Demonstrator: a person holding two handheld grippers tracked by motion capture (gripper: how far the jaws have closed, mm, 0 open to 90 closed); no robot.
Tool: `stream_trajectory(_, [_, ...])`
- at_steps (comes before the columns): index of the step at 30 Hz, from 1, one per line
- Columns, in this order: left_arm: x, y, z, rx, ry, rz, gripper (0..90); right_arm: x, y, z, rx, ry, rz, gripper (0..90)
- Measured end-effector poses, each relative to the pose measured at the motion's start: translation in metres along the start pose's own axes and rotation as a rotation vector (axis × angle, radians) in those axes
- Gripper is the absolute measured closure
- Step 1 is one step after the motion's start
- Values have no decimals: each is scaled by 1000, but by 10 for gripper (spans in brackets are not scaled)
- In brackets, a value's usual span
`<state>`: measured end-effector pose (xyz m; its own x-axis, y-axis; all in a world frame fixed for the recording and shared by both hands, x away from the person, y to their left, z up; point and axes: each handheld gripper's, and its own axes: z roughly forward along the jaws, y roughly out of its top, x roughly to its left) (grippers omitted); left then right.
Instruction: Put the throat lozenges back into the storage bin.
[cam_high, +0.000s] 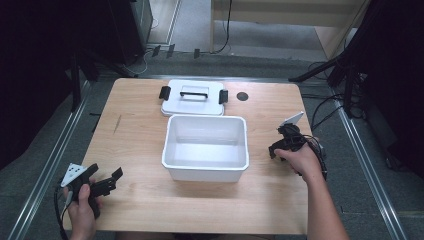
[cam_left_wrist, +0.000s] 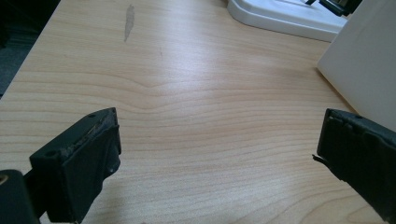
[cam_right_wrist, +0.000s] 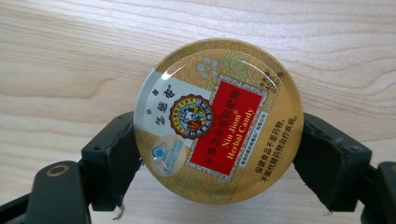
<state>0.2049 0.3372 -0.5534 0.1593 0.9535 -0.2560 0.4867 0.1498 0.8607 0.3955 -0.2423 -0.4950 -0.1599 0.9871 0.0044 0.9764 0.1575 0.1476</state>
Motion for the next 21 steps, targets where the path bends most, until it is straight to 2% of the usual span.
stream_trajectory(5, [0,0,0,0,0,1,3,5,-2,-16,-26,23,-45,207])
stream_trajectory(7, [0,0,0,0,-1,0,3,5,-3,-18,-26,28,-53,207])
stream_trajectory(15, [0,0,0,-1,-1,-3,3,18,-8,-32,-32,68,-137,208])
stream_trajectory(21, [0,-1,-1,-9,3,-5,3,27,-12,-53,-66,72,-190,208])
